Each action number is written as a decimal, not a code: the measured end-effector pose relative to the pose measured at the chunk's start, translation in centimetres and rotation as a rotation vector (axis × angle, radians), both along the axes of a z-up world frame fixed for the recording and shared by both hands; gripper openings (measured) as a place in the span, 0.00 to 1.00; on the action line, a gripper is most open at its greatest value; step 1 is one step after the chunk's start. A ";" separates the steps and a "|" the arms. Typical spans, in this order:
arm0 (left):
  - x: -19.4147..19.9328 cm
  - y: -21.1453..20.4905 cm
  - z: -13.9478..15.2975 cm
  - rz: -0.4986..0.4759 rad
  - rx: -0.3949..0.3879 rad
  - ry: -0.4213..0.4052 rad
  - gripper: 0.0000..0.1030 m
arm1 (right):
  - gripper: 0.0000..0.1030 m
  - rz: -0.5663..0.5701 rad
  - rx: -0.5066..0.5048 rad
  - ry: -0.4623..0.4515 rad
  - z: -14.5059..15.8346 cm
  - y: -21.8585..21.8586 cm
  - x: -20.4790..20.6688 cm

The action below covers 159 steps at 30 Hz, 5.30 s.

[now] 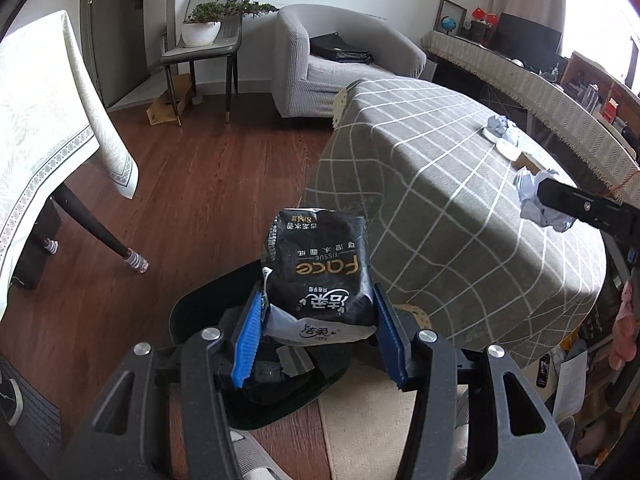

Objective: Collect trash
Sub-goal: 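Open the left tool over the bin while the right tool releases the paper into it, then move both tools from the bin back over the table, then reach the left tool to a white plastic lid while the right tool reaches the cardboard ring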

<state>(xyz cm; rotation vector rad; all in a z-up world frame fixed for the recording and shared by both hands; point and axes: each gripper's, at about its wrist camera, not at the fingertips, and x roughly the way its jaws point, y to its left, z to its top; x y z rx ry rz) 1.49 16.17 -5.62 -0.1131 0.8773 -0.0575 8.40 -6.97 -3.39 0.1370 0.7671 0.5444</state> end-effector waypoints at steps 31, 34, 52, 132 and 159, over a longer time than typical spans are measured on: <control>-0.4 11.0 -7.1 0.120 0.025 0.179 0.67 | 0.47 0.246 -0.060 0.081 -3.7 16.4 1.7; -0.5 11.7 -6.5 0.133 0.012 0.158 0.67 | 0.47 0.257 -0.076 0.094 -4.5 17.4 1.8; -2.0 12.9 -2.4 0.158 -0.027 0.026 0.65 | 0.47 0.314 -0.191 0.199 -10.2 21.6 2.4; 6.1 -4.3 8.1 -0.058 -0.068 -0.211 0.61 | 0.56 0.077 -0.183 -0.114 1.8 -0.1 6.8; 15.6 -16.0 5.3 -0.131 -0.065 -0.112 0.72 | 0.43 0.216 -0.264 -0.008 -1.5 -9.7 11.3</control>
